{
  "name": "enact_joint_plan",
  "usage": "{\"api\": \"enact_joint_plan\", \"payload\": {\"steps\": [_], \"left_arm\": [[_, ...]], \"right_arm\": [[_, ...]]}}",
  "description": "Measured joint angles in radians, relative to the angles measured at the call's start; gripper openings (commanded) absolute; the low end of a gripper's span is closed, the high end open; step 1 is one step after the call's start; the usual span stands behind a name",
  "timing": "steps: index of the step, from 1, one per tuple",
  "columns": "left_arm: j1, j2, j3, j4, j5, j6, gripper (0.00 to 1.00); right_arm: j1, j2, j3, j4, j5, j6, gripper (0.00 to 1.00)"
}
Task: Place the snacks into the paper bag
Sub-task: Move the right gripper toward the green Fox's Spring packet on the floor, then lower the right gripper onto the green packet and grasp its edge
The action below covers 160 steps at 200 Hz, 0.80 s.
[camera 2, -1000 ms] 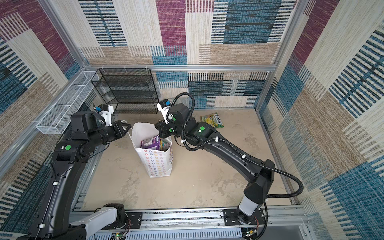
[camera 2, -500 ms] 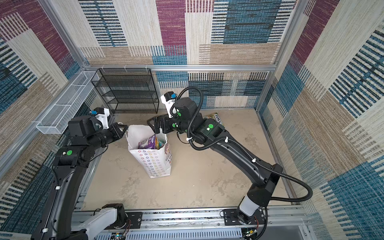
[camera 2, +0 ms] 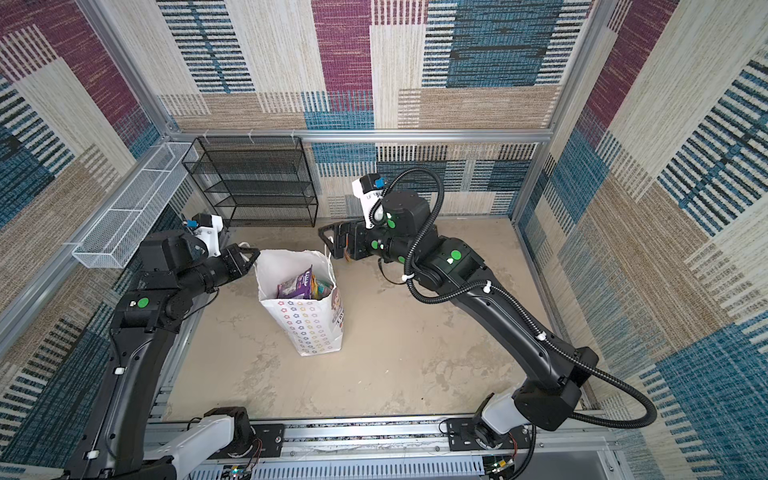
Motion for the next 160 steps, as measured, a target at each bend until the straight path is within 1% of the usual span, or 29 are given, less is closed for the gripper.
{"api": "enact_joint_plan", "payload": {"steps": [22, 43, 73, 100, 127, 160], "left_arm": [[0.000, 0.001, -0.002, 0.000, 0.009, 0.000, 0.00], [0.001, 0.002, -0.003, 0.000, 0.010, 0.000, 0.00], [0.002, 0.002, -0.004, 0.000, 0.012, -0.001, 0.00], [0.002, 0.005, -0.005, 0.001, 0.013, -0.004, 0.00], [0.002, 0.005, -0.006, 0.002, 0.013, -0.004, 0.00], [0.002, 0.005, -0.008, 0.008, 0.016, -0.004, 0.00]], "right_arm": [[-0.122, -0.039, -0.078, 0.044, -0.032, 0.013, 1.00], [-0.275, -0.058, -0.228, 0.116, -0.074, 0.053, 1.00], [-0.477, -0.055, -0.456, 0.223, -0.124, 0.136, 1.00], [-0.600, -0.005, -0.598, 0.362, -0.135, 0.196, 1.00], [-0.683, 0.116, -0.639, 0.467, -0.135, 0.222, 1.00], [-0.747, 0.327, -0.568, 0.543, -0.135, 0.224, 1.00]]}}
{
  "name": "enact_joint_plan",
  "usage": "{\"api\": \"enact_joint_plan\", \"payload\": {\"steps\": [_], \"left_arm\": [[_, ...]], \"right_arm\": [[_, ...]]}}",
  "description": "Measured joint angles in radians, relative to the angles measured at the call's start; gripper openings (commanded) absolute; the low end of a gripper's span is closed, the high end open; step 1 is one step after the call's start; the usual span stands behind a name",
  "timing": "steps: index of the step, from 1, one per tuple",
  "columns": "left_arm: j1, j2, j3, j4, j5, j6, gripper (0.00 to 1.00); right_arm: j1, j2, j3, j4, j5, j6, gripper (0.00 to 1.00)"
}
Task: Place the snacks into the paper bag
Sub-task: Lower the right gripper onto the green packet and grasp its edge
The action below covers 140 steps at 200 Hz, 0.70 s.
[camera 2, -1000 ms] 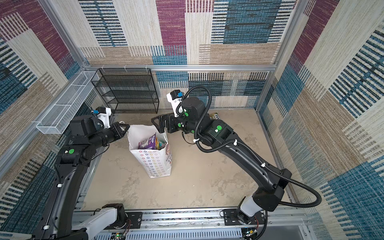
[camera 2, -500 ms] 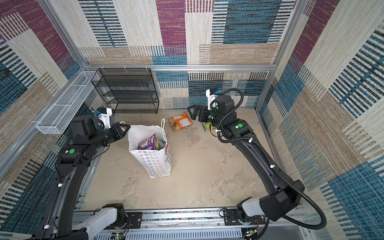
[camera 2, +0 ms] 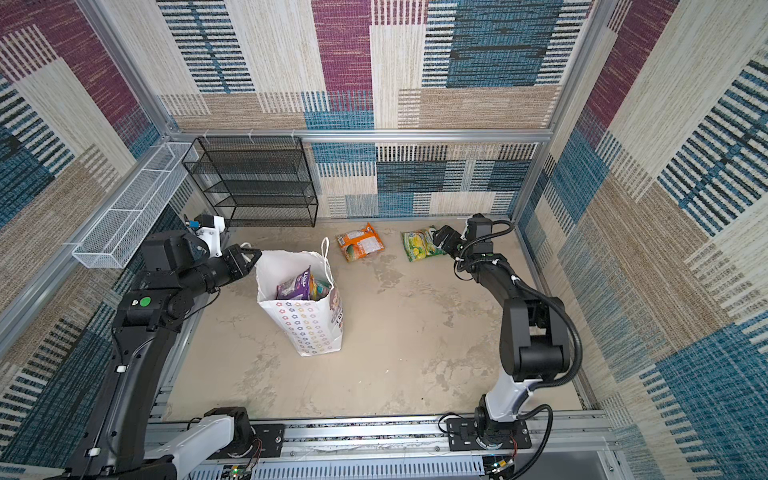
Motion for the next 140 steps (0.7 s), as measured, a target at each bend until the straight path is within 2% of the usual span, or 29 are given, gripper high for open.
{"api": "enact_joint_plan", "payload": {"steps": [56, 96, 115, 140], "left_arm": [[0.000, 0.001, -0.002, 0.011, 0.000, 0.000, 0.00], [0.002, 0.004, -0.002, 0.014, 0.010, 0.000, 0.00], [0.005, 0.004, -0.003, 0.014, 0.018, -0.001, 0.00], [0.005, 0.005, -0.005, 0.014, 0.023, -0.003, 0.00]], "right_arm": [[-0.043, 0.340, 0.291, -0.003, -0.037, -0.048, 1.00], [-0.050, 0.557, 0.592, -0.105, -0.108, -0.113, 1.00], [-0.049, 0.630, 0.695, -0.185, -0.113, -0.129, 1.00], [-0.048, 0.664, 0.728, -0.221, -0.141, -0.154, 1.00]]}}
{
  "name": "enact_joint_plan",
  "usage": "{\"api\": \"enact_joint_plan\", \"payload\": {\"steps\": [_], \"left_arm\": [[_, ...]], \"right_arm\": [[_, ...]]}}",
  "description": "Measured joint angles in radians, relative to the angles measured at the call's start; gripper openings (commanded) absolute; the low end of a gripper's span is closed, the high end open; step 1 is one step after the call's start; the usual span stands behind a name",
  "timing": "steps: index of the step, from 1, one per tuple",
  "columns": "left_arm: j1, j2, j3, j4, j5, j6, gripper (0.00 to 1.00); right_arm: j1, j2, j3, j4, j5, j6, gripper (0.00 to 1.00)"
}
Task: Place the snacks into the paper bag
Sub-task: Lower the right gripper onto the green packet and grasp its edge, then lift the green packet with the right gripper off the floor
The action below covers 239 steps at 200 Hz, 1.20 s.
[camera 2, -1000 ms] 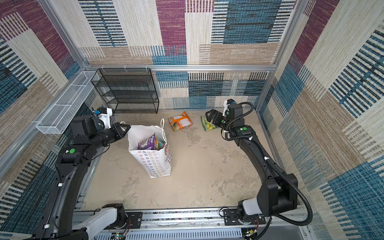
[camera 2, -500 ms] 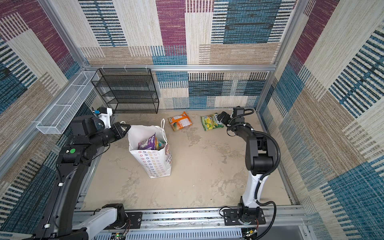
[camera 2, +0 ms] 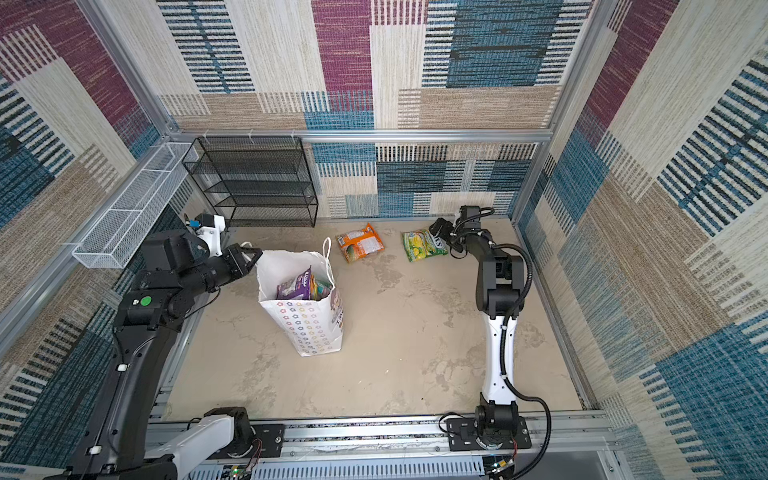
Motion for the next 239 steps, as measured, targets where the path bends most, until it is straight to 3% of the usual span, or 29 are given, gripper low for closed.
{"api": "enact_joint_plan", "payload": {"steps": [48, 82, 121, 168, 205, 239], "left_arm": [[0.002, 0.003, -0.001, 0.001, 0.001, -0.008, 0.00], [0.004, 0.003, -0.005, 0.007, 0.006, -0.014, 0.00], [0.004, 0.006, -0.005, 0.008, 0.022, -0.015, 0.01], [0.008, 0.006, -0.005, 0.008, 0.024, -0.016, 0.01], [0.010, 0.005, -0.008, 0.011, 0.027, -0.019, 0.01], [0.011, 0.003, -0.010, 0.016, 0.027, -0.019, 0.02]], "right_arm": [[0.037, -0.029, -0.066, 0.022, -0.045, -0.060, 0.99], [0.100, -0.072, -0.121, 0.000, -0.034, -0.092, 0.93], [0.127, -0.081, -0.142, -0.013, 0.051, -0.078, 0.71], [0.132, -0.076, -0.150, -0.003, 0.119, -0.057, 0.53], [0.135, -0.092, -0.187, 0.010, 0.130, -0.039, 0.24], [0.135, -0.123, -0.221, 0.021, 0.113, -0.024, 0.08]]}}
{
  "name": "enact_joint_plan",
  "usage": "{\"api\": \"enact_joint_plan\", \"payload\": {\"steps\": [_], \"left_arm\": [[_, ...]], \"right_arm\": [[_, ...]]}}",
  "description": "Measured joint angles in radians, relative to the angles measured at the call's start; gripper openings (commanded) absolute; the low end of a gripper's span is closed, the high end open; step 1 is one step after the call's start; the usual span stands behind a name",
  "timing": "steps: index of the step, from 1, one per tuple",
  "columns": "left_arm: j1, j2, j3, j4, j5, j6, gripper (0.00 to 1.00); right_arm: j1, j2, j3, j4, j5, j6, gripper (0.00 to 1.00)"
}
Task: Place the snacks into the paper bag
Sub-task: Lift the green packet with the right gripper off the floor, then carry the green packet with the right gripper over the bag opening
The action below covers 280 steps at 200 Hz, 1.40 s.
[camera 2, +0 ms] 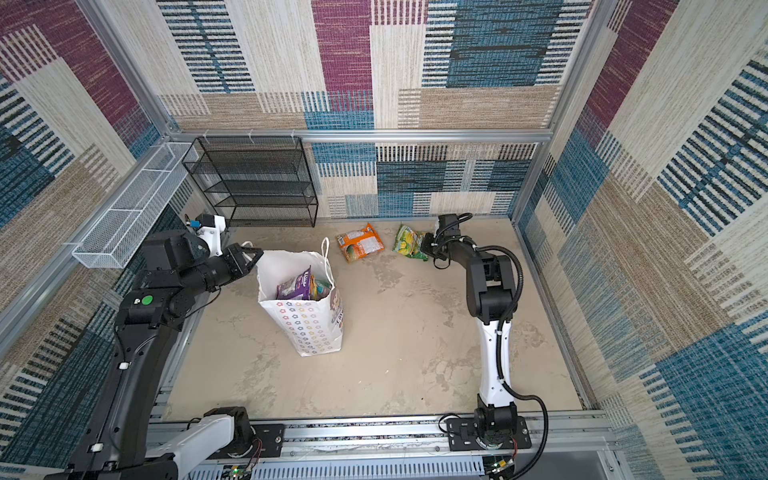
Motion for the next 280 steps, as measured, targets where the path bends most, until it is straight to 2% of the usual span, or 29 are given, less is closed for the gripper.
{"api": "enact_joint_plan", "payload": {"steps": [41, 67, 117, 183, 208, 234, 255, 280], "left_arm": [[0.002, 0.000, -0.001, 0.004, 0.003, 0.000, 0.02], [0.003, 0.001, -0.001, 0.006, 0.011, -0.001, 0.03], [0.004, -0.002, -0.005, 0.012, 0.026, -0.005, 0.02], [0.004, -0.008, -0.012, 0.037, 0.042, -0.020, 0.02], [0.006, -0.007, -0.014, 0.037, 0.049, -0.023, 0.02], [0.006, -0.008, -0.015, 0.038, 0.049, -0.026, 0.02], [0.006, -0.008, -0.018, 0.041, 0.066, -0.026, 0.02], [0.006, -0.009, -0.024, 0.051, 0.096, -0.031, 0.02]], "right_arm": [[0.001, -0.093, -0.071, -0.041, -0.038, 0.026, 0.00], [0.001, -0.185, -0.111, -0.043, -0.064, 0.053, 0.00], [0.000, -0.439, -0.296, 0.022, -0.129, 0.127, 0.00], [0.006, -0.797, -0.420, 0.093, -0.172, 0.185, 0.00], [0.056, -0.993, -0.528, 0.141, -0.135, 0.203, 0.00], [0.101, -1.126, -0.548, 0.151, -0.122, 0.214, 0.00], [0.152, -1.183, -0.511, 0.148, -0.095, 0.216, 0.00], [0.261, -1.191, -0.399, 0.129, -0.092, 0.204, 0.00]]}}
